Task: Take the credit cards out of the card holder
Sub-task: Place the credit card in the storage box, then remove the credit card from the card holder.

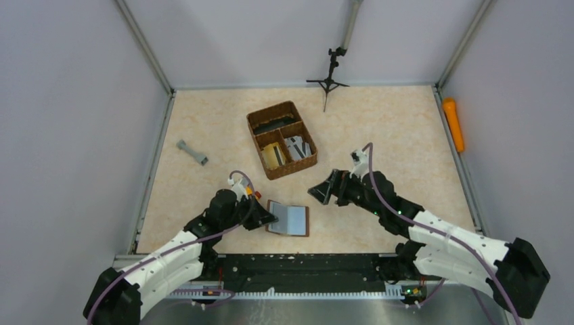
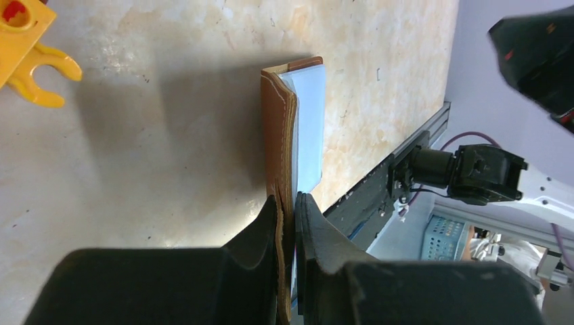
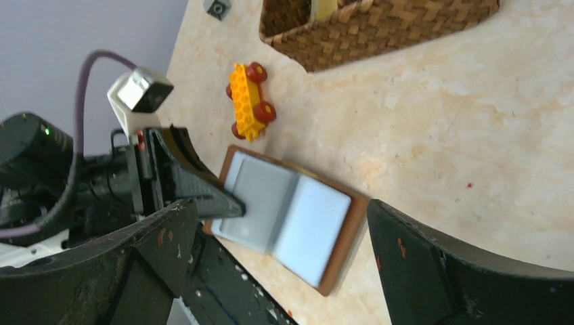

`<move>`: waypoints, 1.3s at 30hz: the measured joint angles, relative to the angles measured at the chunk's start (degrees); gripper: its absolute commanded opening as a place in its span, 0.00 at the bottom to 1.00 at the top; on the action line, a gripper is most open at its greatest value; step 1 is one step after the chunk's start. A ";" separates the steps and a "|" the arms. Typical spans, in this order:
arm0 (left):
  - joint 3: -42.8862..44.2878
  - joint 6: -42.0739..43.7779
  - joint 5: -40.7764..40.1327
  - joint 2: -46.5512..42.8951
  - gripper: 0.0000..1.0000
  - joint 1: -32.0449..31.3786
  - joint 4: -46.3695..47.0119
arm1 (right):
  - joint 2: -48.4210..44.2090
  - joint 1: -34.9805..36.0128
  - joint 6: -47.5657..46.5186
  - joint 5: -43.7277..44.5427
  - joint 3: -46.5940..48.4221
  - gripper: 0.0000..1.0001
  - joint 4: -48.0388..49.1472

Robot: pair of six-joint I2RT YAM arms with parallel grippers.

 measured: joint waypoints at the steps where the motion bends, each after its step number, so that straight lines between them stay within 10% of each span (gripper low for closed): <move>1: 0.00 -0.33 -0.02 0.13 0.05 0.00 0.46 | -1.27 0.00 -0.28 -0.37 -0.83 0.94 -0.57; 39: -2.93 -12.55 8.87 6.93 0.04 -1.60 26.77 | 9.27 17.27 -6.75 4.79 4.44 0.83 -3.48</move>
